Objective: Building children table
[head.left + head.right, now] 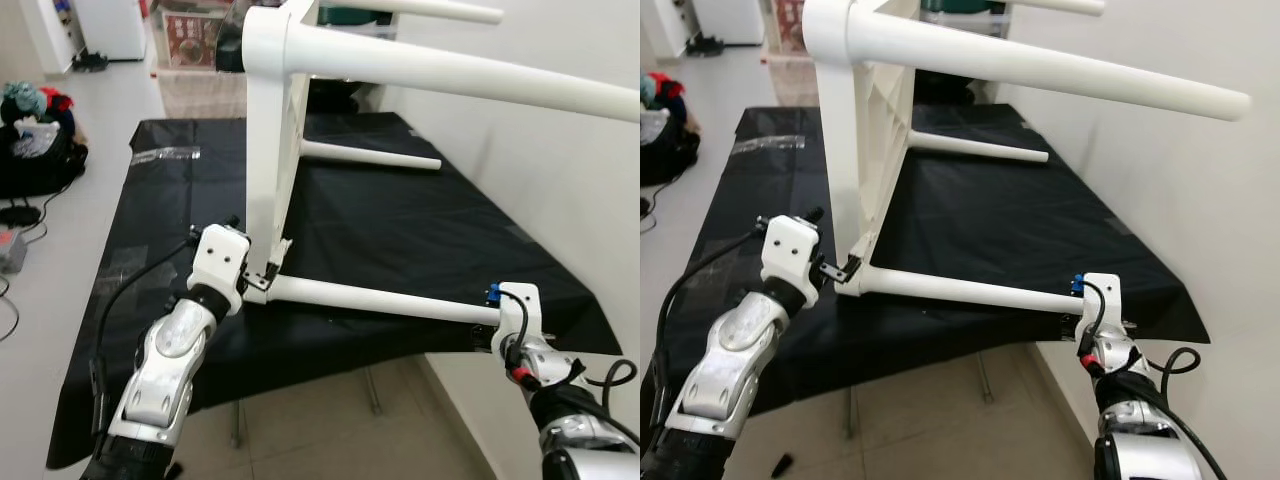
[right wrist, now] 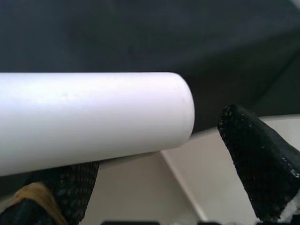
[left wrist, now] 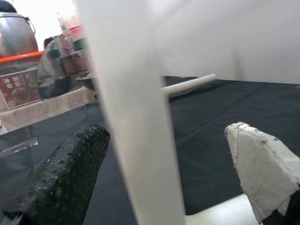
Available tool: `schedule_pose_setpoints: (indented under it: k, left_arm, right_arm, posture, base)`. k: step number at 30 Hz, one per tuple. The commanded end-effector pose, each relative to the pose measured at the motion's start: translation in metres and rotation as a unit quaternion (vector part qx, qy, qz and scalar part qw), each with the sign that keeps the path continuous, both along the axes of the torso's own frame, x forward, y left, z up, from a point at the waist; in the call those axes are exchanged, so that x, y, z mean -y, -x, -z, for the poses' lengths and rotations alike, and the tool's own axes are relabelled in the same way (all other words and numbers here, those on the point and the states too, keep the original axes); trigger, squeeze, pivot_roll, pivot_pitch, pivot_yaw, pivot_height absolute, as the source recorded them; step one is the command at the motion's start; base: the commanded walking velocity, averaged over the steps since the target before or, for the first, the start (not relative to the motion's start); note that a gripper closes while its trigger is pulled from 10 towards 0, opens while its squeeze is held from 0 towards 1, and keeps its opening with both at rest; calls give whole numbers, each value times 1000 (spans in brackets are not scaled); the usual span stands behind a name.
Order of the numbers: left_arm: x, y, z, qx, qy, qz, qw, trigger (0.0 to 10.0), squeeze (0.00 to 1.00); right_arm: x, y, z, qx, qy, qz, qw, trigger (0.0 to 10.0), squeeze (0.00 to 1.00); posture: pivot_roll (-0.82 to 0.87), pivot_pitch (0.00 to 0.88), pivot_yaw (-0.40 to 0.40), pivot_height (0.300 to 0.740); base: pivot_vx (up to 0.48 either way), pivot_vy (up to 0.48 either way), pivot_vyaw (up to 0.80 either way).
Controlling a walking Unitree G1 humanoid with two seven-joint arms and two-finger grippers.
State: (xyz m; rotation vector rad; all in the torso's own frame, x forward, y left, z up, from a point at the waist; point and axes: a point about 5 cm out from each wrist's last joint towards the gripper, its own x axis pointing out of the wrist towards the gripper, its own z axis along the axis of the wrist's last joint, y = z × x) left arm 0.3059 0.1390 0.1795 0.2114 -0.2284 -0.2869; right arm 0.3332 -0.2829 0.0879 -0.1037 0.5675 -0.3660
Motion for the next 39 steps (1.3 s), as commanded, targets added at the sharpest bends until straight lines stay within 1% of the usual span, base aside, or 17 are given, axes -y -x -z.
schedule_pose_setpoints:
  k: [1, 2, 5, 7, 9, 10, 12, 14, 17, 19, 20, 21, 26, 27, 31, 35, 39]
  left_arm:
    - [1, 0, 3, -7, -1, 5, 1000, 10000, 0]
    - [1, 0, 3, -7, -1, 5, 1000, 10000, 0]
    - [5, 0, 4, -9, -4, 15, 1000, 10000, 0]
    - [5, 0, 4, -9, -4, 15, 1000, 10000, 0]
    - [4, 1, 4, -10, -5, 15, 1000, 10000, 0]
    - [4, 1, 5, -11, -6, 14, 1000, 10000, 0]
    - [4, 1, 5, -11, -6, 14, 1000, 10000, 0]
    - [5, 3, 7, -15, -7, 15, 1000, 10000, 0]
    - [6, 3, 8, -16, -7, 16, 1000, 10000, 0]
    - [6, 2, 7, -15, -8, 18, 1000, 10000, 0]
    - [6, 2, 7, -15, -8, 18, 1000, 10000, 0]
    - [3, 1, 6, -13, -10, 17, 1000, 10000, 0]
    - [0, 1, 5, -11, -13, 13, 1000, 10000, 0]
    - [-2, 1, 5, -11, -14, 11, 1000, 10000, 0]
    - [-1, 2, 6, -12, -14, 11, 1000, 10000, 0]
    - [1, 2, 6, -13, -13, 13, 1000, 10000, 0]
    - [4, 3, 4, -9, -12, 19, 1000, 10000, 0]
  right_arm:
    - [-4, -10, -19, 46, 9, -15, 999, 10000, 0]
    - [-4, -10, -19, 46, 9, -15, 999, 10000, 0]
    - [-5, -12, -34, 47, 52, -54, 996, 10000, 0]
    - [-5, -12, -34, 47, 52, -54, 996, 10000, 0]
    - [-5, -10, -33, 38, 56, -69, 995, 10000, 0]
    - [-6, -7, -28, 23, 56, -91, 994, 10000, 0]
    - [-6, -7, -28, 23, 56, -91, 994, 10000, 0]
    - [-9, 4, -10, -18, 45, -127, 991, 10000, 0]
    - [-9, 7, -4, -31, 32, -128, 991, 10000, 0]
    - [-5, 10, 5, -42, 9, -111, 993, 10000, 0]
    - [-5, 10, 5, -42, 9, -111, 993, 10000, 0]
    - [-7, 12, 9, -49, -4, -107, 993, 10000, 0]
    - [-10, 14, 13, -56, -4, -113, 992, 10000, 0]
    - [-16, 17, 15, -59, 0, -129, 990, 10000, 0]
    - [-22, 21, 16, -62, 9, -148, 987, 10000, 0]
    - [-21, 23, 16, -63, 11, -150, 987, 10000, 0]
    - [-15, 21, 13, -63, 13, -142, 988, 10000, 0]
  posture:
    - [69, 0, -87, 740]
    - [69, 0, -87, 740]
    - [68, 0, -94, 740]
    - [68, 0, -94, 740]
    - [68, 0, -95, 740]
    - [64, 0, -98, 740]
    - [64, 0, -98, 740]
    - [59, 0, -99, 740]
    - [58, 0, -97, 740]
    - [59, 0, -96, 740]
    - [59, 0, -96, 740]
    - [62, 0, -98, 740]
    - [64, 0, -99, 740]
    - [65, 0, -102, 740]
    - [57, 0, -97, 740]
    - [54, 0, -95, 740]
    - [57, 0, -99, 740]
  base:
    - [0, 0, 0]
    - [0, 0, 0]
    - [0, 0, 0]
    - [0, 0, 0]
    - [0, 0, 0]
    - [0, 0, 0]
    - [0, 0, 0]
    - [0, 0, 0]
    - [0, 0, 0]
    - [0, 0, 0]
    - [0, 0, 0]
    - [0, 0, 0]
    - [0, 0, 0]
    - [0, 0, 0]
    - [0, 0, 0]
    - [0, 0, 0]
    - [0, 0, 0]
